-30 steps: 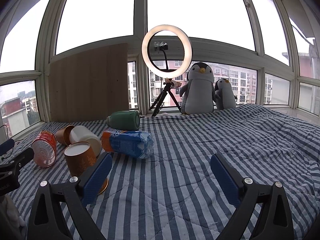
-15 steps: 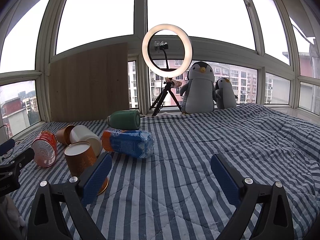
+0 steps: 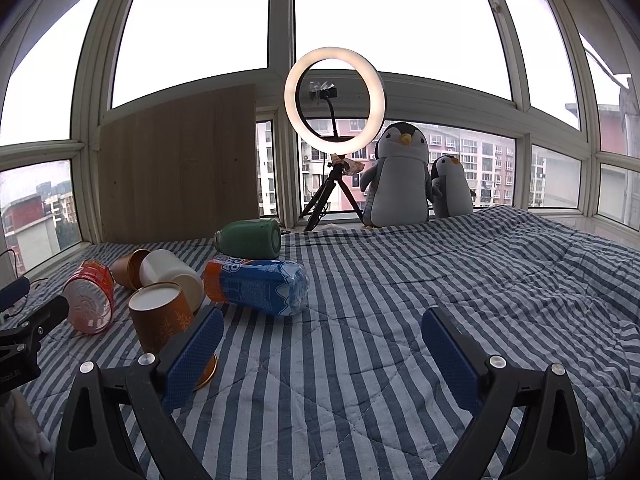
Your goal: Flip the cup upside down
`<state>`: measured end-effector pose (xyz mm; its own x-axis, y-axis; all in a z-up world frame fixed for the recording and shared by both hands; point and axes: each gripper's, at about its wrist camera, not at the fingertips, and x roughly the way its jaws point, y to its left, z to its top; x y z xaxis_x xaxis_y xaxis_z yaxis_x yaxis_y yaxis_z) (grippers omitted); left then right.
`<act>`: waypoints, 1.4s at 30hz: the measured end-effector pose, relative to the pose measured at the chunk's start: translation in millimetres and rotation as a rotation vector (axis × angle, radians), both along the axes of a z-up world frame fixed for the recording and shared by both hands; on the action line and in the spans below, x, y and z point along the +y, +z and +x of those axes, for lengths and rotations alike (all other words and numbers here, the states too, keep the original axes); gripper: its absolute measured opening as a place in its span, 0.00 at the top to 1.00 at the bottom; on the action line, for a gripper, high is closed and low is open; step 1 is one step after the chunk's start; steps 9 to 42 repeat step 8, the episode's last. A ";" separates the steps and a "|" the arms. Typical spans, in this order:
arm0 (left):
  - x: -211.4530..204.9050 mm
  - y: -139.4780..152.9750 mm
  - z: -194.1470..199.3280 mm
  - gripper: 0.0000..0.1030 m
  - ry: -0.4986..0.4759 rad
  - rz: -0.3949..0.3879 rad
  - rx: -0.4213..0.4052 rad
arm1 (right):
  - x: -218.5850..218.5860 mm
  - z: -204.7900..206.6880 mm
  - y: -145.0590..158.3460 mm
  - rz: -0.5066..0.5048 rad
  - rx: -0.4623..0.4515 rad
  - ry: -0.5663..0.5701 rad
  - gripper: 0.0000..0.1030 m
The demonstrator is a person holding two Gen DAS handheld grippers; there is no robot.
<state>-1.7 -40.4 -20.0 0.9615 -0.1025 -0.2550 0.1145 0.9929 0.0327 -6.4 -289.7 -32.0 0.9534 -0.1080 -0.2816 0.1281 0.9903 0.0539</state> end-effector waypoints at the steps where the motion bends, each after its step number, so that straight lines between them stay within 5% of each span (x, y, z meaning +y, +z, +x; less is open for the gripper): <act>1: -0.1 0.1 0.2 0.01 0.000 0.000 0.000 | -0.3 -0.1 0.0 0.000 -0.001 0.000 0.05; 42: -0.7 -1.2 -0.1 0.01 -0.007 0.003 0.003 | -0.2 0.1 0.0 0.000 -0.001 -0.001 0.05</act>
